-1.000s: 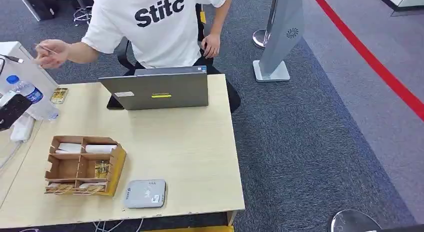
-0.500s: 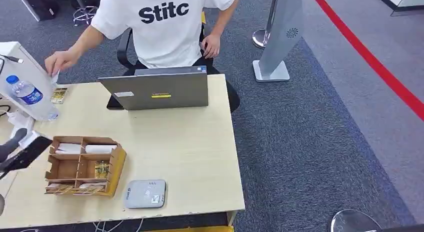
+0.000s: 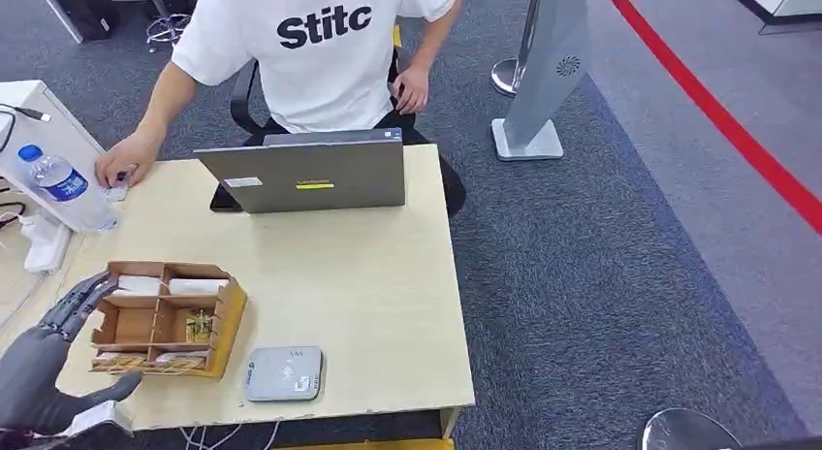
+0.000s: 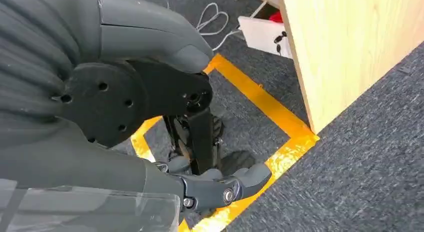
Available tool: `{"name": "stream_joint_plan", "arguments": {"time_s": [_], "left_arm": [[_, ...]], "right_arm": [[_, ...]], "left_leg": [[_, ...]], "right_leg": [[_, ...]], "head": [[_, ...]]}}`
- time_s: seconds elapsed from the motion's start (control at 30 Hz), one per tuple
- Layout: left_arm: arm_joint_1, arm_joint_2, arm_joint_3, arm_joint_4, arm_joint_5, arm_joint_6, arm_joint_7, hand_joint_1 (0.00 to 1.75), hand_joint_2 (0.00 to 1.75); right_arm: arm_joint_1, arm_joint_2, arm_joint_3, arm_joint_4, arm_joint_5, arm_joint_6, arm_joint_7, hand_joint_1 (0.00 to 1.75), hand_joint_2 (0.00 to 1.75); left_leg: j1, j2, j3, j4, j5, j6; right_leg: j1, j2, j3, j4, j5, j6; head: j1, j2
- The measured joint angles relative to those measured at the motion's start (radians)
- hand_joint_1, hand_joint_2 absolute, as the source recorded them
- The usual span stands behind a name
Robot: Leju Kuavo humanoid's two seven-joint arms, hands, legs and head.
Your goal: Pass the card to the sensor for recognition and then transmit it.
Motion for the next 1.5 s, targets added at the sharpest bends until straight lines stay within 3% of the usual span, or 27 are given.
{"name": "stream_joint_plan", "arguments": {"time_s": [0.17, 0.33, 0.53, 0.87, 1.13, 1.3, 1.5], "left_arm": [[0.024, 0.024, -0.009, -0.038, -0.038, -0.006, -0.001, 0.00, 1.75], [0.052, 0.064, -0.011, -0.067, -0.114, -0.005, 0.079, 0.00, 1.75], [0.058, 0.116, -0.011, -0.058, -0.215, -0.019, 0.162, 0.00, 1.75], [0.052, 0.147, -0.024, -0.001, -0.279, -0.016, 0.192, 0.00, 1.75], [0.025, 0.145, -0.051, 0.038, -0.321, -0.002, 0.193, 0.00, 1.75], [-0.043, 0.110, -0.135, 0.125, -0.398, 0.059, 0.193, 0.00, 1.75], [-0.101, 0.063, -0.245, 0.202, -0.421, 0.076, 0.192, 0.00, 1.75]], "right_arm": [[-0.004, -0.005, 0.017, 0.002, 0.065, -0.052, 0.019, 0.00, 1.75], [-0.003, -0.005, 0.033, 0.007, 0.084, -0.092, 0.056, 0.00, 1.75], [-0.004, -0.005, 0.052, 0.009, 0.105, -0.103, 0.071, 0.00, 1.75], [-0.005, -0.005, 0.070, 0.010, 0.117, -0.095, 0.070, 0.00, 1.75], [-0.006, -0.005, 0.074, 0.010, 0.133, -0.092, 0.063, 0.00, 1.75], [-0.013, -0.005, 0.089, 0.010, 0.153, -0.085, 0.060, 0.00, 1.75], [-0.015, -0.005, 0.096, 0.010, 0.168, -0.090, 0.064, 0.00, 1.75]], "left_leg": [[0.000, 0.000, 0.000, 0.000, 0.000, 0.001], [0.000, -0.001, 0.000, 0.000, 0.000, 0.001], [0.000, -0.002, 0.000, 0.000, 0.000, 0.001], [0.000, -0.002, 0.000, 0.000, 0.000, 0.001], [0.000, -0.004, 0.000, 0.000, 0.000, 0.001], [0.000, -0.004, 0.000, 0.000, 0.001, 0.001], [0.000, -0.004, 0.000, 0.000, 0.002, 0.001]], "right_leg": [[0.000, 0.000, 0.000, 0.000, 0.000, 0.000], [0.000, -0.001, 0.000, 0.000, 0.000, 0.000], [0.000, -0.002, 0.000, 0.000, 0.000, 0.000], [0.000, -0.002, 0.001, 0.000, 0.000, 0.000], [0.000, -0.003, 0.001, 0.000, 0.000, 0.000], [0.000, -0.004, 0.002, 0.000, 0.000, 0.000], [0.000, -0.004, 0.002, 0.000, 0.001, 0.000]], "head": [[0.000, 0.000], [0.000, 0.000], [-0.001, 0.000], [0.000, 0.000], [0.000, 0.000], [0.000, 0.000], [0.000, 0.000]]}}
